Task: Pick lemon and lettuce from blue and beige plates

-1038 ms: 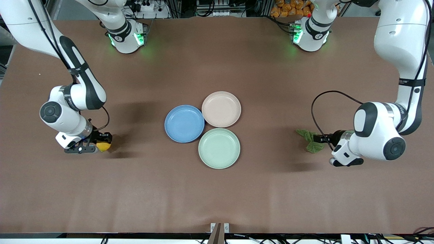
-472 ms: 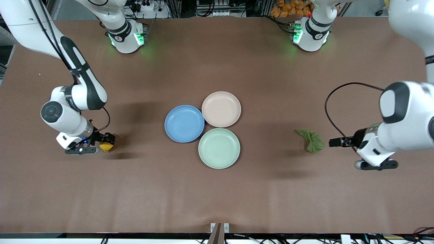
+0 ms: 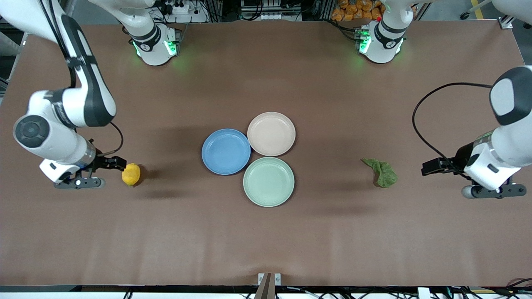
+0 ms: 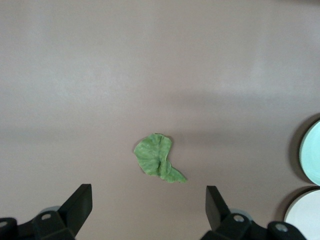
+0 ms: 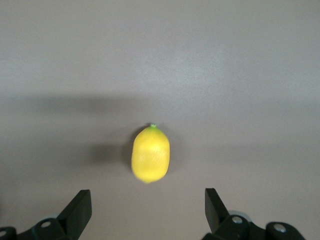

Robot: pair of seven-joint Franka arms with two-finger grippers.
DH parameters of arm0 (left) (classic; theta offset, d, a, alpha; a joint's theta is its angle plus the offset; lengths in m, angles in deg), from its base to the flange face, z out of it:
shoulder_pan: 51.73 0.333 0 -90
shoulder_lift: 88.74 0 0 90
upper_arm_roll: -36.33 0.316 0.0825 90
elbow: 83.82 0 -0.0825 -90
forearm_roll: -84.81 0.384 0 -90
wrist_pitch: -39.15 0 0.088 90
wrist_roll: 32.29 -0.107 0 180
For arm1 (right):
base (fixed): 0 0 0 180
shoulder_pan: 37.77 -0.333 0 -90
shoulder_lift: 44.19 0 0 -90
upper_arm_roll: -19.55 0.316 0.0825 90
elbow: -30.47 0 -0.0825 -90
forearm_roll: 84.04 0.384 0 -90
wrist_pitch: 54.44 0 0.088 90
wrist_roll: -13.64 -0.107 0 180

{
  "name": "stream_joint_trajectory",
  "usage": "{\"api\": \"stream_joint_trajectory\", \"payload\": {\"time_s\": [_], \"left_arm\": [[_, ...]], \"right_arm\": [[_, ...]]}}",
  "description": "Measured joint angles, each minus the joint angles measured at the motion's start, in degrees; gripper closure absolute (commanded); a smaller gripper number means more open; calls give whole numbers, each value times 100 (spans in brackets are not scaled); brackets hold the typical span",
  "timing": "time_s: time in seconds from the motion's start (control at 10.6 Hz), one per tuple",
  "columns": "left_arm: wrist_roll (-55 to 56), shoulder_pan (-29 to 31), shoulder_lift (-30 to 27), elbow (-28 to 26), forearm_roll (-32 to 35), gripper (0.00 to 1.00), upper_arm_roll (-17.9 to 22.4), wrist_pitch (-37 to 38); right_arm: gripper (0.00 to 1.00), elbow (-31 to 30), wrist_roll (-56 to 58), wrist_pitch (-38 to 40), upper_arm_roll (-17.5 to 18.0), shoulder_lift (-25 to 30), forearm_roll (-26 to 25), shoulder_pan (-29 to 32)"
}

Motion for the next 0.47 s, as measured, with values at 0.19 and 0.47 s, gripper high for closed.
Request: {"api": "stream_joint_trajectory", "payload": {"time_s": [0.19, 0.47], "left_arm": [[0, -24, -244, 1, 0, 0, -44, 196], [0, -21, -553, 4, 0, 0, -63, 367]], "right_arm": [[0, 455, 4, 797, -48, 257, 181, -19], [0, 1353, 7, 1790, -77, 542, 471, -19]]}}
